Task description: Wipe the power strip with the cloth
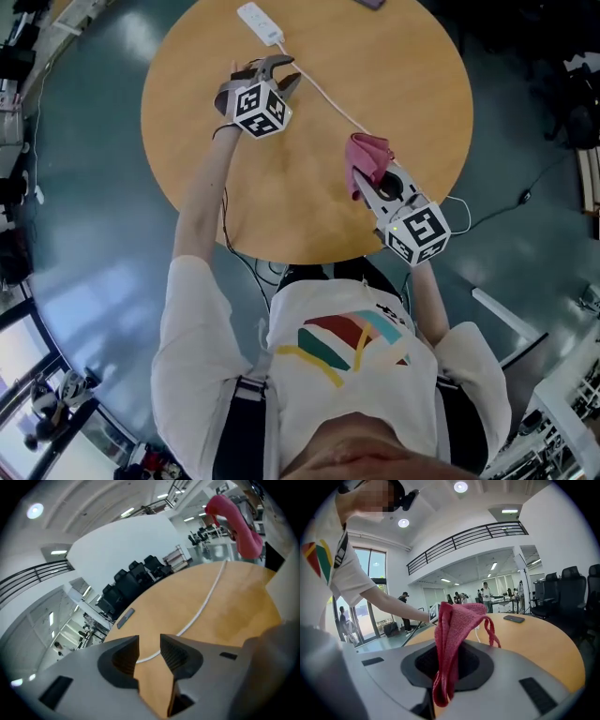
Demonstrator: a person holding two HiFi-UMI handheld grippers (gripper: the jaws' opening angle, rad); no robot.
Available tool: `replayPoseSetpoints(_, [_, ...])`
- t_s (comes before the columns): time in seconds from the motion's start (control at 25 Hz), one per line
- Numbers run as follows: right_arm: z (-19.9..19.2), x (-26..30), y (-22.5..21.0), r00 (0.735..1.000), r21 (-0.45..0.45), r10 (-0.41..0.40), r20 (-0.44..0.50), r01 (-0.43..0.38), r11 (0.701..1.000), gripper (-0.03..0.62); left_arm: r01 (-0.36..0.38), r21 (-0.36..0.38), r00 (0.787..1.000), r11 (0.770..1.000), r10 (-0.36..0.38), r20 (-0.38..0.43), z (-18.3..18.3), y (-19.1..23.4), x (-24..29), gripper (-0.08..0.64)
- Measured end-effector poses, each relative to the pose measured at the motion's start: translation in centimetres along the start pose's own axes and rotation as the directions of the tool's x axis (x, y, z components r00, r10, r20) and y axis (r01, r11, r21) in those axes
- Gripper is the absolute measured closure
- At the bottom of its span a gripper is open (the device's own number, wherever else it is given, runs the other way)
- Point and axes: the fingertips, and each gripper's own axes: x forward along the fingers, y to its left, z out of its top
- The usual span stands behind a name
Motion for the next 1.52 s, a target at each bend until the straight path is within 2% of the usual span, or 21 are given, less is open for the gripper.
replayPoseSetpoints(0.08, [-0.1, 1.3, -0.1, 1.0, 0.016, -0.002, -0.01, 0.002, 1.0, 0.554, 0.079, 0.152, 0.995, 0.985, -0.069, -0.071, -1.8, -0.9, 2.0, 0.38])
replayPoseSetpoints(0.16, [-0.1, 2.3, -0.4, 1.0, 0.036, -0.009, -0.02, 0.009, 0.999, 0.554, 0.169, 0.303, 0.981, 0.938, -0.131, -0.142, -3.7, -1.5, 3.9, 0.38])
replayPoseSetpoints(0.24, [-0.2, 3.0, -0.8, 1.0, 0.065, -0.015, -0.028, 0.016, 0.998, 0.553, 0.248, 0.39, 0.964, 0.887, -0.185, -0.19, -4.9, -1.4, 5.4, 0.38])
replayPoseSetpoints(0.36, [-0.7, 4.6, -1.2, 0.999, 0.107, -0.009, -0.043, 0.014, 0.994, 0.554, 0.339, 0.475, 0.937, 0.812, -0.246, -0.248, -6.5, -0.6, 7.1, 0.38])
replayPoseSetpoints(0.44, [-1.1, 5.9, -1.1, 0.998, 0.108, 0.002, -0.063, 0.004, 0.994, 0.554, 0.396, 0.51, 0.915, 0.764, -0.283, -0.287, -7.9, -0.5, 8.0, 0.38])
replayPoseSetpoints(0.48, [-1.3, 6.5, -1.0, 0.997, 0.104, 0.009, -0.07, -0.002, 0.995, 0.554, 0.415, 0.518, 0.907, 0.748, -0.295, -0.301, -8.5, -0.4, 8.4, 0.38])
replayPoseSetpoints(0.6, [-1.7, 7.7, -0.9, 0.997, 0.109, 0.023, -0.078, -0.014, 0.994, 0.554, 0.451, 0.525, 0.89, 0.722, -0.317, -0.328, -9.4, -0.4, 9.5, 0.382])
replayPoseSetpoints(0.68, [-2.0, 8.1, -1.1, 0.997, 0.118, 0.024, -0.078, -0.015, 0.993, 0.554, 0.492, 0.523, 0.868, 0.696, -0.348, -0.354, -9.4, -0.5, 10.0, 0.382])
replayPoseSetpoints(0.76, [-2.2, 8.4, -1.4, 0.997, 0.126, 0.023, -0.078, -0.013, 0.992, 0.554, 0.549, 0.528, 0.834, 0.647, -0.383, -0.397, -9.4, -1.0, 10.1, 0.389])
replayPoseSetpoints(0.84, [-2.3, 8.8, -1.6, 0.997, 0.132, 0.024, -0.08, -0.013, 0.991, 0.554, 0.6, 0.538, 0.799, 0.592, -0.404, -0.446, -9.6, -1.4, 10.2, 0.437])
replayPoseSetpoints(0.88, [-2.2, 9.0, -1.6, 0.996, 0.135, 0.025, -0.081, -0.014, 0.991, 0.554, 0.613, 0.543, 0.789, 0.574, -0.407, -0.461, -9.6, -1.5, 10.3, 0.442])
replayPoseSetpoints(0.92, [-2.2, 9.2, -1.6, 0.996, 0.137, 0.026, -0.082, -0.015, 0.99, 0.553, 0.616, 0.55, 0.787, 0.564, -0.402, -0.469, -9.6, -1.4, 10.5, 0.443])
replayPoseSetpoints(0.96, [-2.2, 9.3, -1.5, 0.996, 0.138, 0.027, -0.084, -0.015, 0.99, 0.554, 0.61, 0.562, 0.791, 0.559, -0.391, -0.471, -9.5, -1.2, 10.8, 0.488])
replayPoseSetpoints(1.08, [-2.3, 9.2, -1.5, 0.995, 0.127, 0.027, -0.096, -0.015, 0.992, 0.554, 0.602, 0.584, 0.798, 0.545, -0.372, -0.475, -8.7, -1.2, 11.5, 0.495])
replayPoseSetpoints(1.2, [-2.2, 8.6, -1.9, 0.995, 0.116, 0.008, -0.099, 0.004, 0.993, 0.554, 0.586, 0.59, 0.81, 0.555, -0.403, -0.426, -6.5, -2.5, 11.5, 0.505])
replayPoseSetpoints(1.28, [-1.7, 7.9, -2.5, 0.996, 0.118, -0.018, -0.089, 0.028, 0.993, 0.553, 0.565, 0.616, 0.824, 0.55, -0.413, -0.387, -5.2, -4.1, 11.3, 0.505])
replayPoseSetpoints(1.36, [-1.1, 6.3, -3.6, 0.996, 0.116, -0.057, -0.073, 0.065, 0.991, 0.553, 0.556, 0.641, 0.827, 0.529, -0.43, -0.363, -3.7, -6.3, 10.5, 0.506])
replayPoseSetpoints(1.52, [-0.5, 1.7, -5.7, 0.989, 0.093, -0.142, -0.05, 0.146, 0.985, 0.554, 0.543, 0.699, 0.825, 0.465, -0.449, -0.343, -0.6, -12.4, 7.7, 0.506])
